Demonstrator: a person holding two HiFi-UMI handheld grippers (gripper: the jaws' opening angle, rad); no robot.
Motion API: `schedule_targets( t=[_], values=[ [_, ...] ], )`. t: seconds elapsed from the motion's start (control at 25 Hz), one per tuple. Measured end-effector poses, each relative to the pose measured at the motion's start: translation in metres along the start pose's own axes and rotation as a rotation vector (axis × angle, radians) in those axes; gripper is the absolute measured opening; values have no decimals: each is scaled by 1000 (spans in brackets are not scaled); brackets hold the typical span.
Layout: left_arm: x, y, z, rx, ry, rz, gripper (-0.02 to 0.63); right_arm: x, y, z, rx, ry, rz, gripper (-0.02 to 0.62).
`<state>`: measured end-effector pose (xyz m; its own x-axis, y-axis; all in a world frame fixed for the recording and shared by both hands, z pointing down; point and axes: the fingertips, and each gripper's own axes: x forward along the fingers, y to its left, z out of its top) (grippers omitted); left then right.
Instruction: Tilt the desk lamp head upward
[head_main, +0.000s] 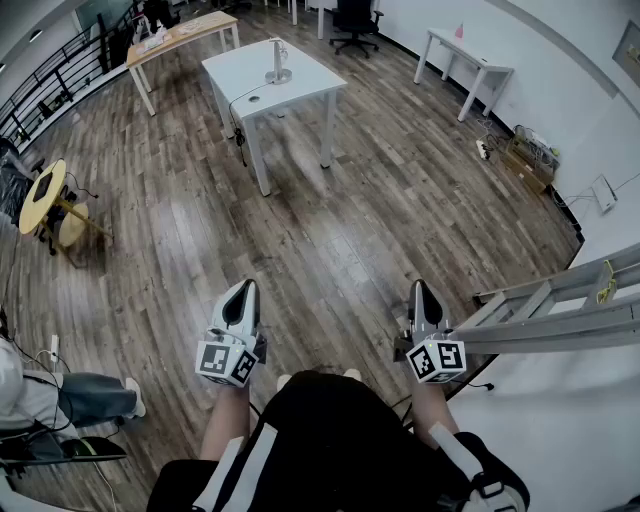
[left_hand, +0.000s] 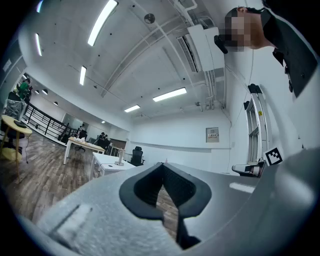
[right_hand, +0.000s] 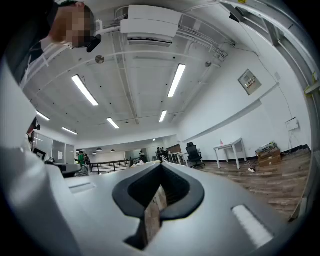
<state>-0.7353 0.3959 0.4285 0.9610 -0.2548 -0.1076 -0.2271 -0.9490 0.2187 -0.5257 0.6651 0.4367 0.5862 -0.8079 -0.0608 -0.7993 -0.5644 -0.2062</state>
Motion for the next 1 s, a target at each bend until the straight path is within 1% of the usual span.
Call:
schedule_targets(
  t=[0.32,0.52,0.72,1.0],
  values=[
    [10,-5,-5,6,-6,-20,0,-1,-11,2,0,3,-17,0],
    [24,-19,-11,0,5,-42,0,-3,-25,5,-1,3,-28,0],
    [47,-42,-15,8,24,-80,0,-9,-52,10,9,-7,-50,2],
    [86,-81,-25,0,23,-127,0,-22,-99,29,-39,-37,-96,2]
  ],
)
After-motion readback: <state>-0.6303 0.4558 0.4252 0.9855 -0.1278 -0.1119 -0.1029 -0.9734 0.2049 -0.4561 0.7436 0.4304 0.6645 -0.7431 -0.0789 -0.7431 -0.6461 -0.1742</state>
